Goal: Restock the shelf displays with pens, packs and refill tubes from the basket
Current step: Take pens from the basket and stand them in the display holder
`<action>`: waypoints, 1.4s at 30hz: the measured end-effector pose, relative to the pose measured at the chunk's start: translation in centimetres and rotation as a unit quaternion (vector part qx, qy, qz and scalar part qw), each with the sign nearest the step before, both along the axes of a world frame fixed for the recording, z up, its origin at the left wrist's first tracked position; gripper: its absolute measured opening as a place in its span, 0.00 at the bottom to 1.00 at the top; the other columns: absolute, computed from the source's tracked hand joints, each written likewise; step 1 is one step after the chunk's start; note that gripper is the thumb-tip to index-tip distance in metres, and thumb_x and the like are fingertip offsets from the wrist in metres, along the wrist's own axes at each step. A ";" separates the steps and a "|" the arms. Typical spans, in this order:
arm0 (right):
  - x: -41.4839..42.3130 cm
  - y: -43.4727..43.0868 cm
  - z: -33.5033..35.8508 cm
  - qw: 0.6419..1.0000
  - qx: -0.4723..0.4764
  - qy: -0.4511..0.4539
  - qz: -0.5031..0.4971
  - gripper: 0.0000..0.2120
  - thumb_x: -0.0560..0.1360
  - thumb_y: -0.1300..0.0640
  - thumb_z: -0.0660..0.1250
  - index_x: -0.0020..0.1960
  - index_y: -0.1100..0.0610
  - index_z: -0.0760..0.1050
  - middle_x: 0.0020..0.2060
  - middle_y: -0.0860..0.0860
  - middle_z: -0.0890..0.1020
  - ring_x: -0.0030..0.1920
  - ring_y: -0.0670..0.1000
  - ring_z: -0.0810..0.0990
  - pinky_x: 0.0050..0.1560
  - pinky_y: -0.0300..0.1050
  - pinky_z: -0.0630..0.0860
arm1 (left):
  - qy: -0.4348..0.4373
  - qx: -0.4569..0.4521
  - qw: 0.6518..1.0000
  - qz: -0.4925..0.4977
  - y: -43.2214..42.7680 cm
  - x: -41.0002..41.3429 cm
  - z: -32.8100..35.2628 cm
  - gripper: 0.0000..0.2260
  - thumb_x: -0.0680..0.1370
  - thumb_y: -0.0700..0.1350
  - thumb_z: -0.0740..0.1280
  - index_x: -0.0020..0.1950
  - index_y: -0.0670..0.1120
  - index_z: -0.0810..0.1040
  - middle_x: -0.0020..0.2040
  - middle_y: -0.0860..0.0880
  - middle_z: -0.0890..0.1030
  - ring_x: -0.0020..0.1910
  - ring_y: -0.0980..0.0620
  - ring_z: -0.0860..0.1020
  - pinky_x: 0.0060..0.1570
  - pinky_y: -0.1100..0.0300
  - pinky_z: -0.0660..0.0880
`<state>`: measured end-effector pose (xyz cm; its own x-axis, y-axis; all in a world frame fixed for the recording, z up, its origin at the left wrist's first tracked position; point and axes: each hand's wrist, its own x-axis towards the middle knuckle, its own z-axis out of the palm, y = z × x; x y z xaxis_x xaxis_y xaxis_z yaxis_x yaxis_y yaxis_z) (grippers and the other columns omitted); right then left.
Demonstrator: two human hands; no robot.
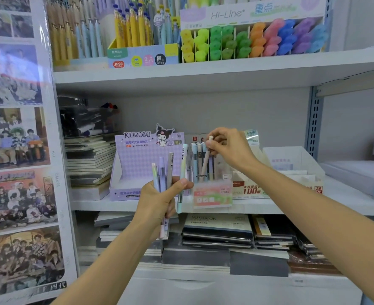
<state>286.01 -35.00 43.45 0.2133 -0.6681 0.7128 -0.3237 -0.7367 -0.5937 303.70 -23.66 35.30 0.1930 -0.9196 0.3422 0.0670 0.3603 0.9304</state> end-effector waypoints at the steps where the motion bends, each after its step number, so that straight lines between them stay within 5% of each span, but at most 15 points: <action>1: -0.1 -0.1 0.0 1.000 -0.001 0.002 -0.003 0.04 0.75 0.63 0.70 0.49 0.60 0.79 0.39 0.56 0.83 0.38 0.50 0.84 0.42 0.41 0.82 | -0.001 0.000 1.000 0.000 -0.1 0.0 -0.1 0.12 0.73 0.47 0.73 0.48 0.39 0.79 0.46 0.45 0.86 0.19 0.55 0.60 0.20 0.65 0.63; 7: 0.7 -0.5 -0.6 1.000 -0.014 0.014 0.009 0.09 0.74 0.61 0.71 0.54 0.56 0.75 0.37 0.54 0.84 0.35 0.46 0.83 0.40 0.37 0.81 | 0.018 0.016 1.000 0.011 -0.8 -0.2 -0.8 0.14 0.74 0.45 0.73 0.51 0.35 0.80 0.22 0.53 0.74 0.19 0.55 0.60 0.19 0.66 0.61; 11: 1.3 -1.1 -0.7 0.996 -0.048 0.065 -0.041 0.06 0.72 0.60 0.74 0.48 0.58 0.79 0.38 0.50 0.82 0.38 0.46 0.82 0.43 0.40 0.81 | 0.033 0.021 0.999 0.010 -1.0 -0.2 -0.9 0.11 0.73 0.45 0.74 0.48 0.39 0.80 0.21 0.51 0.69 0.19 0.55 0.59 0.20 0.65 0.60; 16: 0.9 -0.7 -0.5 0.989 -0.049 0.114 -0.083 0.08 0.74 0.57 0.72 0.53 0.56 0.83 0.42 0.48 0.79 0.40 0.43 0.76 0.49 0.41 0.77 | 0.022 0.015 1.000 0.012 -0.9 -0.2 -0.8 0.11 0.72 0.46 0.74 0.48 0.40 0.80 0.21 0.52 0.71 0.19 0.55 0.60 0.20 0.65 0.61; 18: 0.5 0.4 -0.2 0.995 -0.048 0.069 -0.056 0.10 0.76 0.54 0.70 0.55 0.55 0.82 0.46 0.48 0.81 0.43 0.45 0.78 0.48 0.41 0.76 | 0.014 0.016 1.000 0.015 -0.6 -0.4 -0.8 0.10 0.72 0.46 0.74 0.47 0.40 0.80 0.21 0.52 0.72 0.19 0.55 0.60 0.20 0.64 0.62; 21: -0.4 2.8 0.0 0.988 0.064 -0.046 0.136 0.10 0.77 0.52 0.68 0.56 0.54 0.79 0.44 0.52 0.84 0.41 0.51 0.83 0.42 0.43 0.81 | 0.010 0.021 1.000 0.016 -0.3 -0.9 -0.6 0.11 0.70 0.47 0.76 0.45 0.41 0.81 0.21 0.50 0.68 0.20 0.53 0.59 0.20 0.63 0.61; 23: -0.6 4.2 -0.3 0.970 0.120 -0.031 0.210 0.09 0.76 0.55 0.69 0.54 0.57 0.79 0.40 0.53 0.85 0.38 0.53 0.84 0.40 0.42 0.81 | -0.005 0.024 1.000 0.018 0.0 -1.5 -0.5 0.11 0.70 0.46 0.76 0.45 0.41 0.81 0.21 0.50 0.68 0.20 0.53 0.60 0.21 0.63 0.61; 26: -1.3 5.4 -0.7 0.962 0.141 -0.037 0.230 0.06 0.74 0.62 0.71 0.50 0.62 0.80 0.37 0.56 0.85 0.38 0.53 0.84 0.39 0.40 0.80 | -0.025 0.027 0.999 0.021 0.7 -2.1 -0.3 0.11 0.71 0.46 0.76 0.46 0.40 0.81 0.21 0.50 0.67 0.19 0.53 0.60 0.20 0.64 0.62; 32: -4.8 6.5 -1.2 0.944 0.142 -0.196 0.224 0.03 0.74 0.66 0.69 0.48 0.63 0.78 0.39 0.57 0.85 0.41 0.56 0.85 0.44 0.42 0.82 | 0.059 0.045 0.995 0.063 1.8 -1.4 0.2 0.11 0.72 0.46 0.75 0.49 0.40 0.82 0.29 0.46 0.72 0.21 0.54 0.59 0.20 0.64 0.61; 35: -6.0 7.4 -2.5 0.943 0.167 -0.159 0.240 0.06 0.72 0.66 0.70 0.49 0.64 0.77 0.42 0.59 0.85 0.45 0.59 0.85 0.47 0.45 0.83 | 0.155 0.030 0.986 0.062 2.1 -2.1 0.9 0.05 0.74 0.41 0.73 0.48 0.41 0.81 0.40 0.45 0.84 0.20 0.56 0.60 0.19 0.66 0.61; 42: -6.1 9.4 -6.2 0.959 0.196 0.044 0.200 0.10 0.67 0.65 0.77 0.45 0.58 0.79 0.44 0.54 0.86 0.48 0.52 0.85 0.57 0.46 0.78 | 0.236 -0.016 0.967 0.097 2.5 -3.9 1.7 0.10 0.72 0.40 0.75 0.53 0.44 0.82 0.28 0.48 0.69 0.19 0.56 0.60 0.19 0.67 0.60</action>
<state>279.86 -25.65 37.23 0.5555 -0.7342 0.3904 -0.1239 -0.5373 -0.8342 299.79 -21.15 37.03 0.5022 -0.8411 0.2009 0.4099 0.4361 0.8011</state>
